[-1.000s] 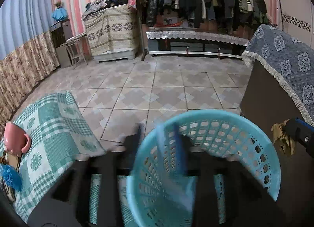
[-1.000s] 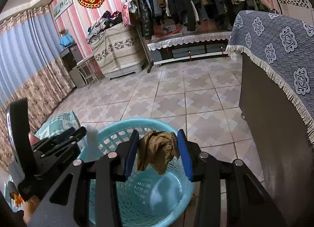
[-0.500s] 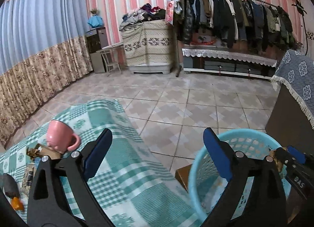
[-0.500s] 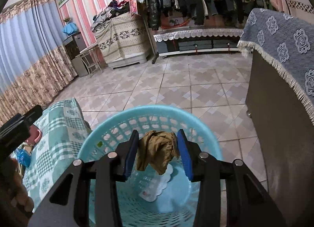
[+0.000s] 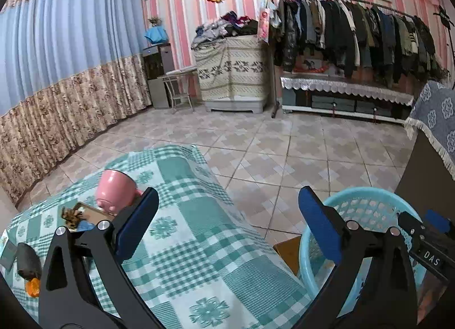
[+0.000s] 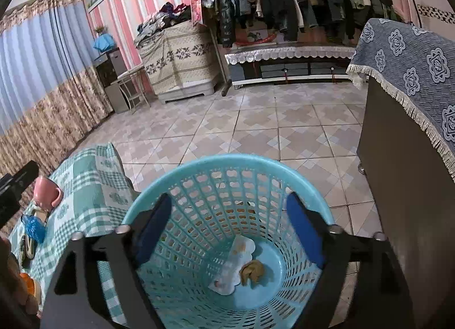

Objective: Collect trash
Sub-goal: 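Open the right tool to drop the brown cloth into the basket, then move both tools back over the bed toward the orange snack bag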

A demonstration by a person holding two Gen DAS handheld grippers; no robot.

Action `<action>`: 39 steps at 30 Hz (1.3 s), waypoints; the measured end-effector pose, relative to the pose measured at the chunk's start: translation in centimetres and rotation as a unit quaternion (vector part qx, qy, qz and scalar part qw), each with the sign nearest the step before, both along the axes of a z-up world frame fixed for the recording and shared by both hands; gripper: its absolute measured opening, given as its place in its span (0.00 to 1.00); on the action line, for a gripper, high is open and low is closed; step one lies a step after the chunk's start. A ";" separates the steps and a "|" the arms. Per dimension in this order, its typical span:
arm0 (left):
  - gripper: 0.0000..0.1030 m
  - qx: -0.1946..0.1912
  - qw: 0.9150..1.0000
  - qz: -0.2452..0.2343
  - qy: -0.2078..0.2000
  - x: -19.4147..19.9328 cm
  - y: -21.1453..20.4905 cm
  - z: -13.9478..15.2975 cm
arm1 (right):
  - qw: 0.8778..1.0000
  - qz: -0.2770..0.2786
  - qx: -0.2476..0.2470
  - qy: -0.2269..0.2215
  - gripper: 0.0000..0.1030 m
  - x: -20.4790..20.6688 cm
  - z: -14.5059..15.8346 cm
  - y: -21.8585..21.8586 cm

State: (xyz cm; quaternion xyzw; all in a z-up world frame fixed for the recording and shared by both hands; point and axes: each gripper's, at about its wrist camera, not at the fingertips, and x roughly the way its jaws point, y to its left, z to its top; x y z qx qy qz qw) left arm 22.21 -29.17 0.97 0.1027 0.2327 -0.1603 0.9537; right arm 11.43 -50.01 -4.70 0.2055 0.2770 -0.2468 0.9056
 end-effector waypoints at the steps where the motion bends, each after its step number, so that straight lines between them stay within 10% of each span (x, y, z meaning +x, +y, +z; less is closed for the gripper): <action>1: 0.93 -0.003 1.000 0.004 -0.005 -0.4 0.5 0.6 | 1.000 0.001 -0.005 -0.003 0.82 -0.2 0.2 0.2; 20: 0.95 -0.057 0.990 0.082 -0.102 -12.8 15.4 8.8 | 0.986 0.072 -0.103 -0.112 0.94 -7.9 4.8 13.6; 39: 0.95 -0.037 0.980 0.193 -0.029 -14.8 32.8 0.1 | 0.966 0.181 -0.162 -0.089 0.94 -7.4 3.5 21.8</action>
